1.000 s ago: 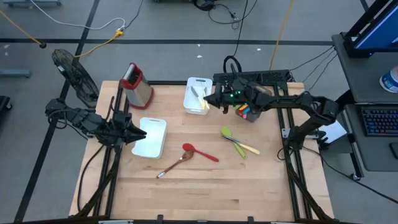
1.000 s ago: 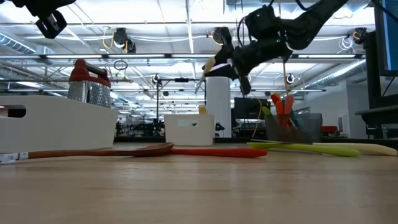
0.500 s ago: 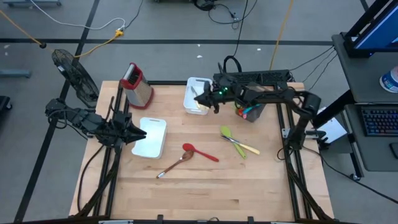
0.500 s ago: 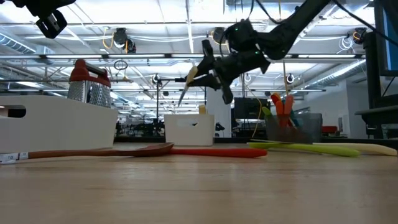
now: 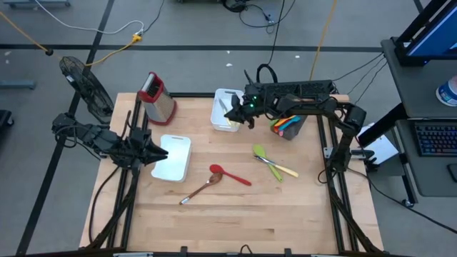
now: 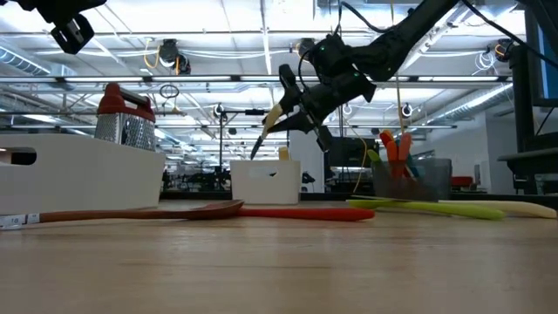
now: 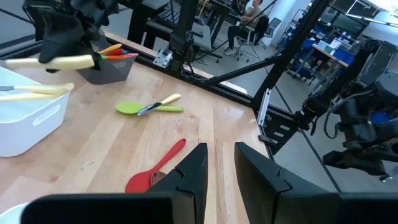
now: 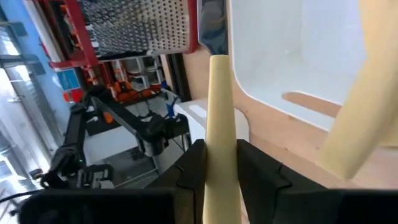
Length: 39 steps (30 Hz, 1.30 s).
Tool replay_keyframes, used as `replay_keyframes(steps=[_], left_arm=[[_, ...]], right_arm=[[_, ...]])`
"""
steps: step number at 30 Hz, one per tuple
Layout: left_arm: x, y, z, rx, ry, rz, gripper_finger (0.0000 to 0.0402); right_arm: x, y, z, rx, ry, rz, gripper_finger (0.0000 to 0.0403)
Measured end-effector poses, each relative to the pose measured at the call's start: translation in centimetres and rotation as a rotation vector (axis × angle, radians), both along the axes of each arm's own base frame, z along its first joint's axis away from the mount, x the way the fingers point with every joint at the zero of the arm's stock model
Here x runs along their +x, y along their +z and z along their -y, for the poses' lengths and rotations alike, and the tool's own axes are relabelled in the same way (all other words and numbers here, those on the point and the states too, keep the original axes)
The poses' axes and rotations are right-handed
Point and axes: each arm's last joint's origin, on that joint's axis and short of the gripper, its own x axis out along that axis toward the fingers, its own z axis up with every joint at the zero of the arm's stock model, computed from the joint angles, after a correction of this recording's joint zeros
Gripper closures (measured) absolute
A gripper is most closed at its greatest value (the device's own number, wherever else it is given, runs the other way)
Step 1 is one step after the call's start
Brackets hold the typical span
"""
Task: Pick & Place Kitchen Items
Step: Put the yellow table knife into the top white bin
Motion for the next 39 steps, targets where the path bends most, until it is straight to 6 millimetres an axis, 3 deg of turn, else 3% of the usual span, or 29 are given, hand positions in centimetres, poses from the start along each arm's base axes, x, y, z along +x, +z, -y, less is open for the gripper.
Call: replay_keyframes(steps=[29,39], left_arm=[[0.0,0.0,0.0,0.001,0.009,0.002,0.0320],[0.0,0.0,0.0,-0.006,0.011,0.001,0.0320]], right_arm=[[-0.7,-1.0,1.1,-0.031,-0.029,-0.074,0.0307],[-0.2,-1.0,0.1,-0.108,-0.045,-0.094,0.0257]])
